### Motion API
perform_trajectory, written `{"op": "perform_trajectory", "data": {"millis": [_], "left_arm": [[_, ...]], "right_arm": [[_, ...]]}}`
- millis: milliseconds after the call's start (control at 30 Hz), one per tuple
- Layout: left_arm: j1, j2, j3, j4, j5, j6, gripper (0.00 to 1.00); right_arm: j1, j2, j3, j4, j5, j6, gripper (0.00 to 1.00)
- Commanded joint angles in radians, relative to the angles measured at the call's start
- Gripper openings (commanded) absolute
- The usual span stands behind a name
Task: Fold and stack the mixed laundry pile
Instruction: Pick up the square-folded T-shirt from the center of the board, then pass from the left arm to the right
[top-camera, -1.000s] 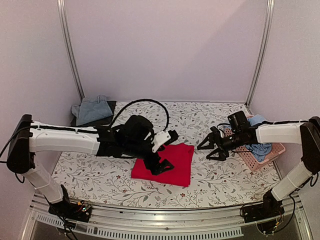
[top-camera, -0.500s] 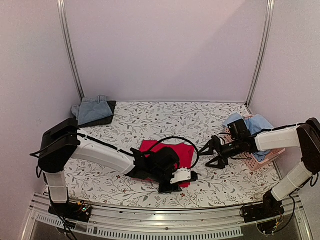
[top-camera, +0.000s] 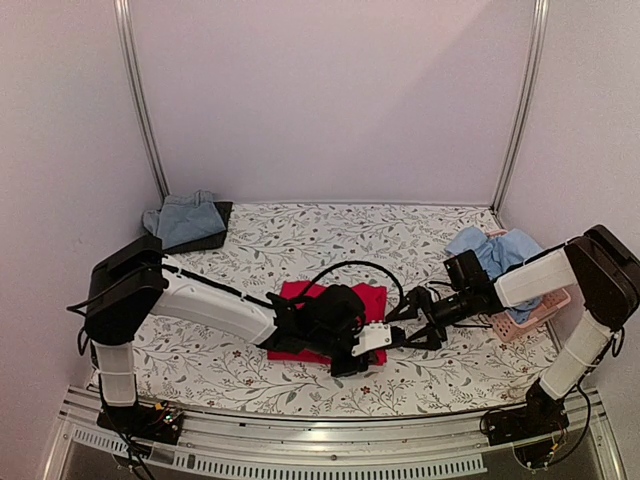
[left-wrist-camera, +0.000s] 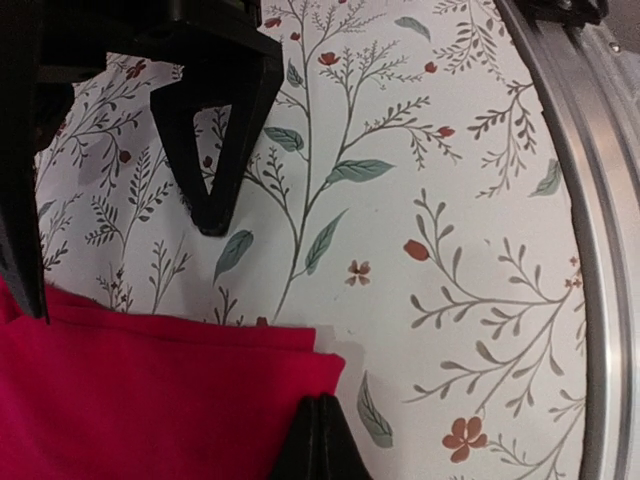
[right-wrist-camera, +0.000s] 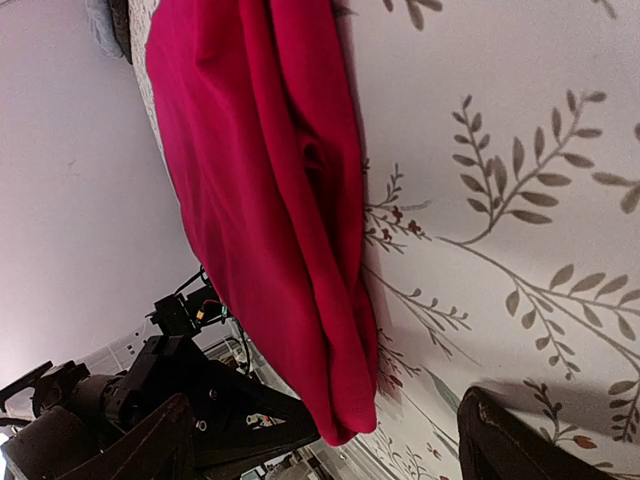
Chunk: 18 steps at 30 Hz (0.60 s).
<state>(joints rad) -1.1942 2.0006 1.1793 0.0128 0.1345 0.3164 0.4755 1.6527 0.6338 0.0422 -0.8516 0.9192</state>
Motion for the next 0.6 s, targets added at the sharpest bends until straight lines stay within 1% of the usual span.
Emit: {"op": "perform_trajectory", "data": {"millis": [0, 167, 300, 433, 467, 567], "left_arm": [[0.028, -0.070, 0.008, 0.069, 0.047, -0.041, 0.00], [0.043, -0.090, -0.005, 0.082, 0.058, -0.059, 0.00], [0.048, -0.100, -0.007, 0.097, 0.069, -0.071, 0.00], [0.048, -0.110, -0.012, 0.101, 0.075, -0.071, 0.00], [0.048, -0.114, -0.017, 0.103, 0.080, -0.073, 0.00], [0.047, -0.132, -0.033, 0.111, 0.088, -0.079, 0.00]], "right_arm": [[0.015, 0.064, -0.011, 0.054, -0.026, 0.046, 0.91], [0.036, 0.105, 0.003, 0.106, -0.058, 0.077, 0.92], [0.051, 0.158, -0.019, 0.241, -0.090, 0.172, 0.91], [0.065, 0.220, -0.017, 0.395, -0.087, 0.305, 0.87], [0.067, 0.234, -0.010, 0.426, -0.084, 0.327, 0.84], [0.069, 0.285, 0.029, 0.461, -0.062, 0.383, 0.77]]}}
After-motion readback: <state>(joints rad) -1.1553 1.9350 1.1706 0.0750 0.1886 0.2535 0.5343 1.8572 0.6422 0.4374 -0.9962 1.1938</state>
